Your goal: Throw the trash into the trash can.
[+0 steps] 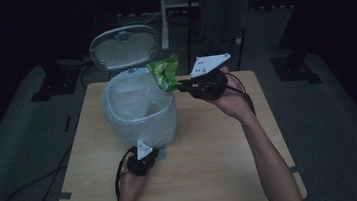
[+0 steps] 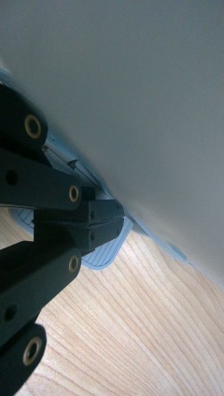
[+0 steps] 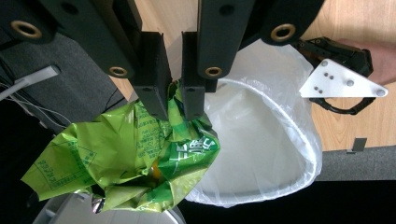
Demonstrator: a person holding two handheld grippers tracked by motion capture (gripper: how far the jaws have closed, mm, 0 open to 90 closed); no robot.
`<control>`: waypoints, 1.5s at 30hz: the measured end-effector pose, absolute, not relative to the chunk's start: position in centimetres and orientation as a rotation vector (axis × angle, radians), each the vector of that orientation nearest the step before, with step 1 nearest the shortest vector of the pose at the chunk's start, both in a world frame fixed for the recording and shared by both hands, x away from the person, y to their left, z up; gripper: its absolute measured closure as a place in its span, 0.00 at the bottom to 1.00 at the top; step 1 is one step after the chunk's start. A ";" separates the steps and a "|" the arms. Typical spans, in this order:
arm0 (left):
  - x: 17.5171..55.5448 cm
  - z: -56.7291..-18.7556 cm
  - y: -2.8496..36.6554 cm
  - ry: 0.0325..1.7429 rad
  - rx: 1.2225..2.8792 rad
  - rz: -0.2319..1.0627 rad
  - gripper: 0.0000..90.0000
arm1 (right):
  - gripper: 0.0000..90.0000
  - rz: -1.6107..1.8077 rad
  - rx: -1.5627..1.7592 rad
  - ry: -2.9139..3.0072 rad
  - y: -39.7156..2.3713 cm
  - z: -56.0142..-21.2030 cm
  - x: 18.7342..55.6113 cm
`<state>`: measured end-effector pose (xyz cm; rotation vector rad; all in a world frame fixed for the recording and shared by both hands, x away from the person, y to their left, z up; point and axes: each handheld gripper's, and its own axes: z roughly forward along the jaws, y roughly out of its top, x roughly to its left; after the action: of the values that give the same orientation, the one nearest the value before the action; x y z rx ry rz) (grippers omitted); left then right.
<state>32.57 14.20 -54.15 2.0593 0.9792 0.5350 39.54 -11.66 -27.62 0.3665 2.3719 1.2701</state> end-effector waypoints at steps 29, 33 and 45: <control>32.6 -54.2 14.2 0.980 2.059 0.533 1.00 | 0.91 1.310 0.319 2.382 -8.6 -27.0 39.9; 32.6 -54.1 14.2 0.979 2.059 0.534 1.00 | 0.91 1.315 0.319 2.385 -8.4 -27.0 39.9; 32.6 -54.2 14.2 0.979 2.059 0.532 1.00 | 0.91 1.323 0.318 2.387 -7.4 -27.0 40.2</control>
<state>32.57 14.19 -54.15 2.0587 0.9793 0.5319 40.20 -7.43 -26.99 0.3181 2.3866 1.3232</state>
